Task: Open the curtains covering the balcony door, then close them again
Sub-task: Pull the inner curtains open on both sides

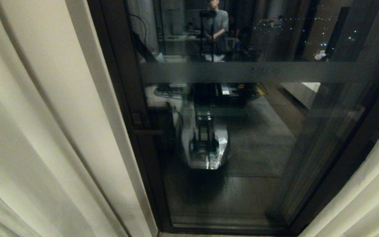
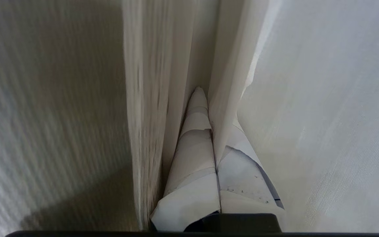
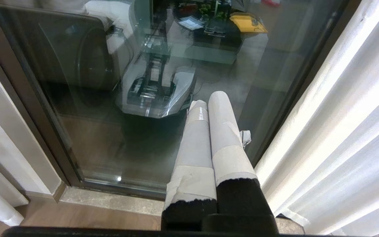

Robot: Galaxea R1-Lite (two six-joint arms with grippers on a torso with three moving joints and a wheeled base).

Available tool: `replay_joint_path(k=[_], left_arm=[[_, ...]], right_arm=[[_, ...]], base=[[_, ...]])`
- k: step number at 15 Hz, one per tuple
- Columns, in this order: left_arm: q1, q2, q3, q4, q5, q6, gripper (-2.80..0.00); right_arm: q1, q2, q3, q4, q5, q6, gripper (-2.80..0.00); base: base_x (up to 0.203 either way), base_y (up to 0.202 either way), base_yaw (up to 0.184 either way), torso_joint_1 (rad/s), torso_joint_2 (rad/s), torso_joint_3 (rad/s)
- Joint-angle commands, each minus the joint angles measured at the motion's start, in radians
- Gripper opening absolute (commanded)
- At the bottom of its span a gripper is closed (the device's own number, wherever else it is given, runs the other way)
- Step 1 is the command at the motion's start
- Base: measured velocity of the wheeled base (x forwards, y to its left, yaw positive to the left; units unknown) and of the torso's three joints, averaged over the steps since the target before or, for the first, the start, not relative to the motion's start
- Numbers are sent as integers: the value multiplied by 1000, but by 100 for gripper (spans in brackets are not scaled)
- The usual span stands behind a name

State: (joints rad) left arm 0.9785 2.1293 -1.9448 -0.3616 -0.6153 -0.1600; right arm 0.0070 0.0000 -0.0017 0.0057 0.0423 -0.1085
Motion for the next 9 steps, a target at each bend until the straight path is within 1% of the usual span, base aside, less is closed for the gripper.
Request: replay_joint_path(k=[1,3,9], left_arm=[[-8,17,-6,1,-6,-1,-280],[-45,-22,-8,6,-6,-3,-280],[-212,-215,3,71,-7,-15,-280]], right_arm=[[1,2,0,0,1,-1,-280],[1,2,0,0,1,0,-280],[1,2,1,0,1,0,-280]], base=[[0,0,0,0,0,0],[0,0,0,0,0,0],[0,0,0,0,0,0]])
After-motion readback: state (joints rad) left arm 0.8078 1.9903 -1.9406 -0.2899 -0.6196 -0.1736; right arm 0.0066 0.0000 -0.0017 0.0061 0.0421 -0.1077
